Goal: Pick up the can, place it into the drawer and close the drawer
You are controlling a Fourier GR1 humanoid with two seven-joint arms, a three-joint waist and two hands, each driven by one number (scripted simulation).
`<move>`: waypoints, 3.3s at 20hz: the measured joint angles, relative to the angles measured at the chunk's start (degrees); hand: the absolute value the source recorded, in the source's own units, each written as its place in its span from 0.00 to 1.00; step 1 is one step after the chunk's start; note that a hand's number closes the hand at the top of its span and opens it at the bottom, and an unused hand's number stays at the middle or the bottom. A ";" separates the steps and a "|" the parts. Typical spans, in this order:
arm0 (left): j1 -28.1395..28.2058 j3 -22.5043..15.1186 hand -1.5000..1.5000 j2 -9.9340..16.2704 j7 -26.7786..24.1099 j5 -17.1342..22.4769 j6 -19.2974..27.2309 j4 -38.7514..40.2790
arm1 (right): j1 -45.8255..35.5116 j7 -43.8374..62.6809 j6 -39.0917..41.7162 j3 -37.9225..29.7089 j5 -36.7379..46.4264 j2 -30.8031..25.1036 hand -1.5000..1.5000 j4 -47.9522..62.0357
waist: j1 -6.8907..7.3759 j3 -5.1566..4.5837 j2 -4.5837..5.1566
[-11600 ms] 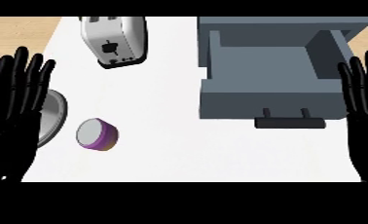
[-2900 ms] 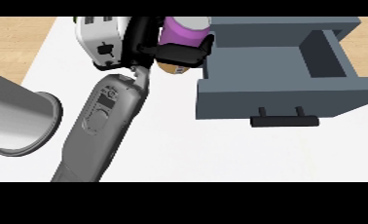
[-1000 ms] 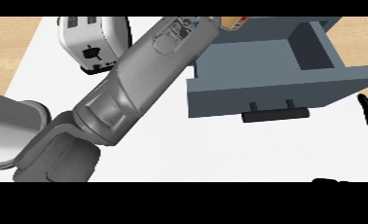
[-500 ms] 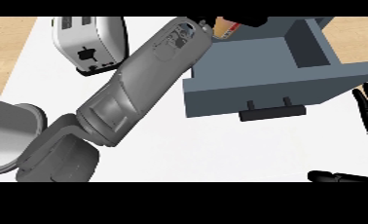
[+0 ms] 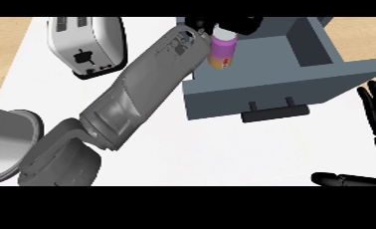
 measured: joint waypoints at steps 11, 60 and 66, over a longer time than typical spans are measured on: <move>1.34 -1.81 0.00 0.01 -1.83 3.45 4.38 0.18 | -1.48 0.87 -0.15 0.31 0.30 -0.71 0.00 -1.08 | -0.52 -0.02 0.10; 6.83 -2.58 0.00 12.65 8.93 5.65 8.56 -23.46 | -23.09 -14.59 -28.18 15.64 66.50 -7.33 0.00 43.34 | 9.65 -1.24 -2.89; 10.64 -2.31 0.00 18.47 11.60 5.20 6.59 -30.03 | -29.84 -14.73 -33.62 13.14 70.09 -7.58 0.00 53.81 | 10.40 -1.51 -2.90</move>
